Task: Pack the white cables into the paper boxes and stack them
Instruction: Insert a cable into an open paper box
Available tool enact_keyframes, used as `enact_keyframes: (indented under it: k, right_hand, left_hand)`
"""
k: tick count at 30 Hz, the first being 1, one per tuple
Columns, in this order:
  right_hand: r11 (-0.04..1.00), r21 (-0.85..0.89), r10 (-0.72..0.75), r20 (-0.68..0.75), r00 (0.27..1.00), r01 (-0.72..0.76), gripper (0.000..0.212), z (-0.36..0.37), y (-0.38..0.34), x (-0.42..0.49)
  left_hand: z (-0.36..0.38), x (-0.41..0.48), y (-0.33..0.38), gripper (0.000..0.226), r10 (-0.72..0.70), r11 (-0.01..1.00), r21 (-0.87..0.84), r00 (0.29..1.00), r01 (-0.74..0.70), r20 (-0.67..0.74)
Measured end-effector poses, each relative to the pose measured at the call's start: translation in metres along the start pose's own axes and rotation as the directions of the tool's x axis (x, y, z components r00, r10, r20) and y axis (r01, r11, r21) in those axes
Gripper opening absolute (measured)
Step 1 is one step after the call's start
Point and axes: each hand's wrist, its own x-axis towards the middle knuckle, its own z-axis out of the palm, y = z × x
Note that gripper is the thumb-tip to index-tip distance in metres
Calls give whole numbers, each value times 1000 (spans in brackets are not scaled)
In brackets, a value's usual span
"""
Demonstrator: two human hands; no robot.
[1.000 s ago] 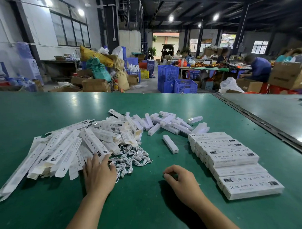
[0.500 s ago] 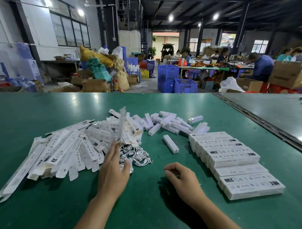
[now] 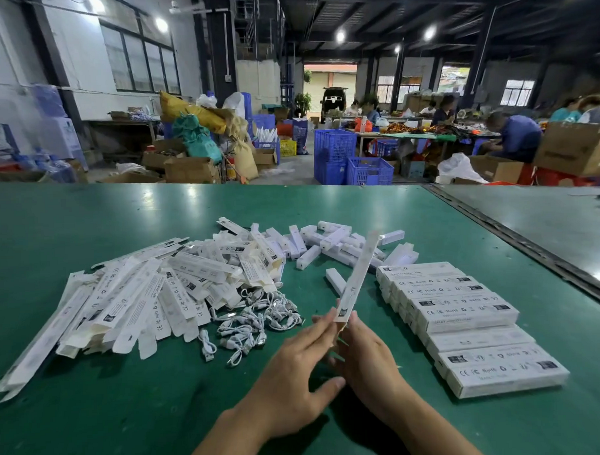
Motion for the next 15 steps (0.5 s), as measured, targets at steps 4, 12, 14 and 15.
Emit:
enact_keyframes:
  k: [4, 12, 14, 15]
  right_hand:
    - [998, -44, -42, -13, 999, 41, 56, -2, -5, 0]
    - [967, -215, -136, 8, 991, 135, 32, -5, -12, -6]
    - [947, -287, -137, 41, 990, 143, 27, -4, -12, -8]
    - [937, -317, -135, 59, 989, 146, 27, -3, -12, -9]
  left_hand:
    - [1, 1, -4, 75, 41, 999, 14, 999, -41, -2]
    - [-5, -3, -5, 31, -69, 960, -277, 988, 28, -137]
    - [-6, -3, -3, 29, -230, 894, -431, 950, 121, -211]
    - [-7, -2, -4, 30, -331, 841, -516, 910, 164, -251]
